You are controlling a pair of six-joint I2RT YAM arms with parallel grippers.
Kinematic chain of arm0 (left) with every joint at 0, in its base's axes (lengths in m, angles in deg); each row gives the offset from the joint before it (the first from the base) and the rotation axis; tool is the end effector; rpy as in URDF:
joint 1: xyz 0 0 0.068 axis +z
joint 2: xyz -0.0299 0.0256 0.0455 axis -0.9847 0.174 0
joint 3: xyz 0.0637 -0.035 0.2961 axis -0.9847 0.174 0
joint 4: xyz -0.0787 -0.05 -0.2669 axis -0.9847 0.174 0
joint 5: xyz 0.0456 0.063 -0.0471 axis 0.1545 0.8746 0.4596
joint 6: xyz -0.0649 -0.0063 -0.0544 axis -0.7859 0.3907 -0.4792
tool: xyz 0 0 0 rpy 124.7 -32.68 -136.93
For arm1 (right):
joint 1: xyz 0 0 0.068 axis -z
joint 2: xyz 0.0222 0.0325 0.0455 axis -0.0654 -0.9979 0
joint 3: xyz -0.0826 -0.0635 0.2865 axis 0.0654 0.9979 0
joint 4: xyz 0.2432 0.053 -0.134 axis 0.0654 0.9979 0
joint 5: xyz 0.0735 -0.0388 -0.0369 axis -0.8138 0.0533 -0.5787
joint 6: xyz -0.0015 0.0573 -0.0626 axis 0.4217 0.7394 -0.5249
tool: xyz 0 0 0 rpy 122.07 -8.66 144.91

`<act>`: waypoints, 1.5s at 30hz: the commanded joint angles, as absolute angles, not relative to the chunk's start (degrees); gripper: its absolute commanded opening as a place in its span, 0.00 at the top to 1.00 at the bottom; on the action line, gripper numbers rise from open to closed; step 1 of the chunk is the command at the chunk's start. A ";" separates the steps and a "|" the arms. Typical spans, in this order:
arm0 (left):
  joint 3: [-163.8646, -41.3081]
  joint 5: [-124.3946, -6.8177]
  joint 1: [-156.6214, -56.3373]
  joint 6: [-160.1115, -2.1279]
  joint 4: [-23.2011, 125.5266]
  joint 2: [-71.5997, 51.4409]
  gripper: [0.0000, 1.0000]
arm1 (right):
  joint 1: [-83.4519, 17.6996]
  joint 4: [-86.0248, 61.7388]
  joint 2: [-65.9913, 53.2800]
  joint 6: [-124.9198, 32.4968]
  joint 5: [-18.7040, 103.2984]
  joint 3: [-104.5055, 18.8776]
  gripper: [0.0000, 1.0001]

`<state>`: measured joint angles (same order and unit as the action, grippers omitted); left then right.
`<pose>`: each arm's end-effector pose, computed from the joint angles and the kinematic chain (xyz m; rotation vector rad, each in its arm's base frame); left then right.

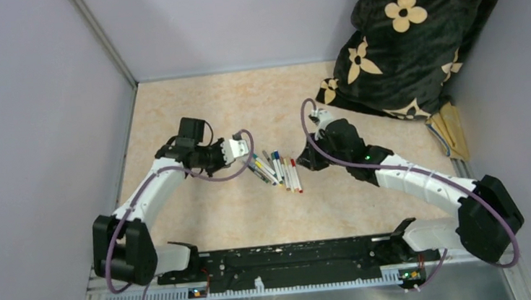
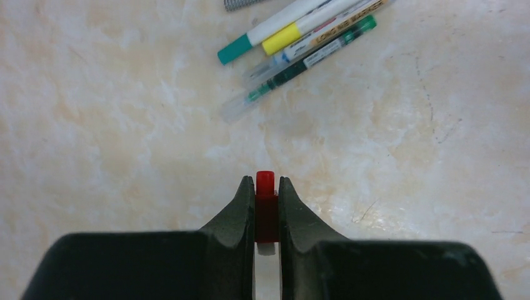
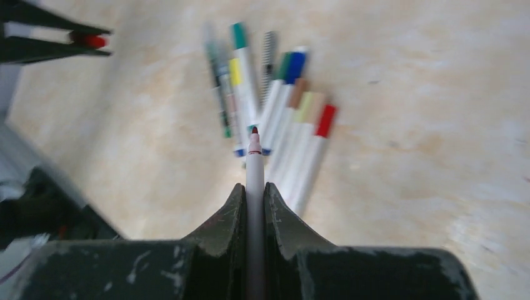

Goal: Open the pen caps

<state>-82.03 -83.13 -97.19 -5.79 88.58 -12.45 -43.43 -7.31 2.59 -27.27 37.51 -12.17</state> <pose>0.2595 -0.1144 0.2376 1.7040 1.7407 -0.2242 0.2346 0.2155 0.2485 -0.4074 2.2248 0.8754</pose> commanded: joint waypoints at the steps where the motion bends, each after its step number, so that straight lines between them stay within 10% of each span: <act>1: -83.49 -89.35 -90.78 -14.71 84.12 -6.37 1.00 | -42.67 -11.76 6.99 -25.72 65.19 -6.05 1.00; 17: -78.71 -84.59 -88.68 -20.23 72.02 5.47 1.00 | -42.51 -26.23 -9.85 -28.71 72.06 -3.84 1.00; 32: -79.47 -86.14 -88.68 -20.12 76.68 5.37 0.38 | -41.82 -30.00 -16.56 -28.95 68.27 -2.19 0.81; 45: -91.15 -90.46 -88.13 -24.71 88.96 1.49 0.15 | -41.09 -27.92 -12.07 -28.96 65.88 -2.21 0.70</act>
